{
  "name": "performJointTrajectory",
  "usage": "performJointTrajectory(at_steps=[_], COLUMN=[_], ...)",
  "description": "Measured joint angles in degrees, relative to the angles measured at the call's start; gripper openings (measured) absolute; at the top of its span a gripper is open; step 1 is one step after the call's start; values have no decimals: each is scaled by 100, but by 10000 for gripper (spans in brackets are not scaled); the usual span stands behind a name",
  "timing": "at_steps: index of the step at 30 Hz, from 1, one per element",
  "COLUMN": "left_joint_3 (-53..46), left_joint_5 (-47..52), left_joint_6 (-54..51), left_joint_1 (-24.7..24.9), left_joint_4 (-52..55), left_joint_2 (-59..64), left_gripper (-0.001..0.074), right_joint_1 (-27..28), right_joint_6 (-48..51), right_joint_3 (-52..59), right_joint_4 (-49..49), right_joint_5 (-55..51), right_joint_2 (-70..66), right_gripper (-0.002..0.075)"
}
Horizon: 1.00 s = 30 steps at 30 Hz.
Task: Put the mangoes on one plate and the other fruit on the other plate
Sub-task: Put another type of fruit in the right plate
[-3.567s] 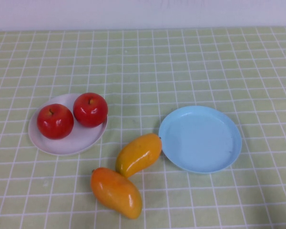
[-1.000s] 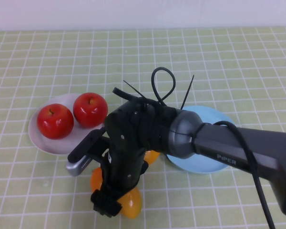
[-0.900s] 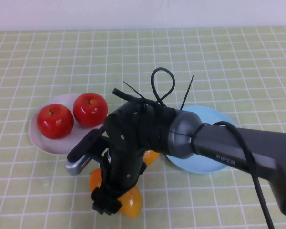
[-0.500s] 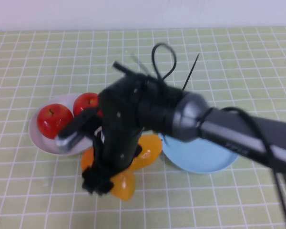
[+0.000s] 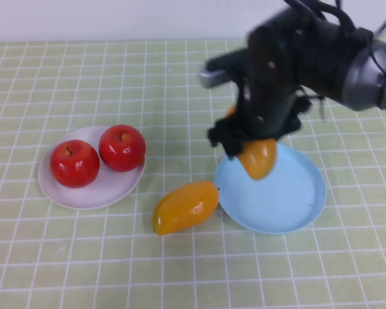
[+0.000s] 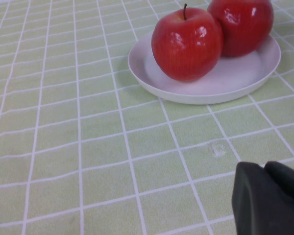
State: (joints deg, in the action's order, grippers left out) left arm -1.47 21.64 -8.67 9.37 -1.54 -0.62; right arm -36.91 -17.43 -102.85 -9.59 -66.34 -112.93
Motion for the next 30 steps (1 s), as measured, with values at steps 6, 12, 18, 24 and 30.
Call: performJointTrajectory(at_steps=[6,12,18,24,30], left_joint_3=[0,0,0,0,0], left_joint_5=[0,0,0,0,0], left_joint_6=[0,0,0,0,0], left_joint_1=[0,0,0,0,0], left_joint_4=[0,0,0,0,0], left_joint_2=[0,0,0,0,0], left_gripper=[4,4,4,4,4], right_joint_1=[370,395,406,406,406], right_joint_6=[-8,41,207,647,808], right_joint_3=[1007,1228,1228,1228,1228], right_joint_4=[516,668,763,752,776], right_joint_5=[862,1209,1186,1087,1015], right_joint_2=[0,-119,-280,-209,24], right_gripper=[548,548,561,572,578])
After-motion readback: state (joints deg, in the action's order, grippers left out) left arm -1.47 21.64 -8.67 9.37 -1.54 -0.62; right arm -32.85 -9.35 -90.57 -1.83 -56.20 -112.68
